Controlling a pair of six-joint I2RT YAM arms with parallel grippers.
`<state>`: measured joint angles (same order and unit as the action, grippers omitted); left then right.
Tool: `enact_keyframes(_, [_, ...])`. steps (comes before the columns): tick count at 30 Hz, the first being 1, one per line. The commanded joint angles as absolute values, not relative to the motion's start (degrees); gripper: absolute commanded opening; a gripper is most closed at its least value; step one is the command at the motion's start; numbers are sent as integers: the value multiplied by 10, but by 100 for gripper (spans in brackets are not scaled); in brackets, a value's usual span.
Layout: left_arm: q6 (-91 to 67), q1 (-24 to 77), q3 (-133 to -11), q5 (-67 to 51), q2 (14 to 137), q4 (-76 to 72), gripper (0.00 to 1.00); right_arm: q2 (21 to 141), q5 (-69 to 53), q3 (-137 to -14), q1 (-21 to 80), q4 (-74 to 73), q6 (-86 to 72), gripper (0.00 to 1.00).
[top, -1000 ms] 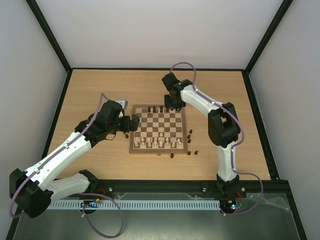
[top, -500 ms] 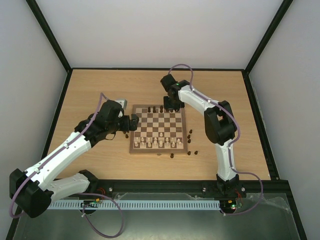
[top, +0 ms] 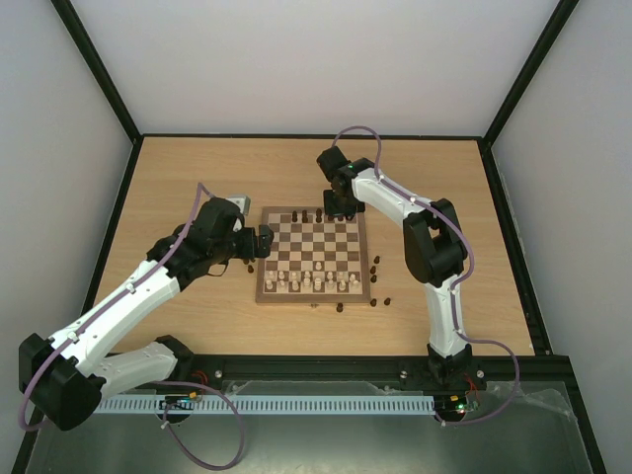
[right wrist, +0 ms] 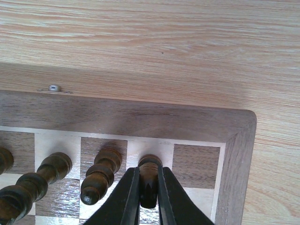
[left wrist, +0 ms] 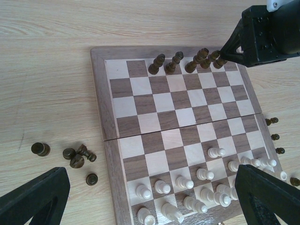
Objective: Set up the chess pieces on the board
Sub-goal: Place the chess piece on the chessboard.
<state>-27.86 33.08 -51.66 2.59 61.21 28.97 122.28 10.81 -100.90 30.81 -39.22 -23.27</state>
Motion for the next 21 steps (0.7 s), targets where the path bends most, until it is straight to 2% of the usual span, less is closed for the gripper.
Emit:
enact_keyframes(1, [-278, 327, -515, 27, 609, 290, 100, 1233, 113, -1022, 307, -427, -229, 13])
enact_keyframes(14, [-278, 328, -517, 28, 613, 290, 100, 1205, 119, -1014, 306, -431, -231, 26])
enact_keyframes(21, [-283, 324, -519, 44, 622, 301, 100, 1129, 132, -961, 306, -420, -245, 47])
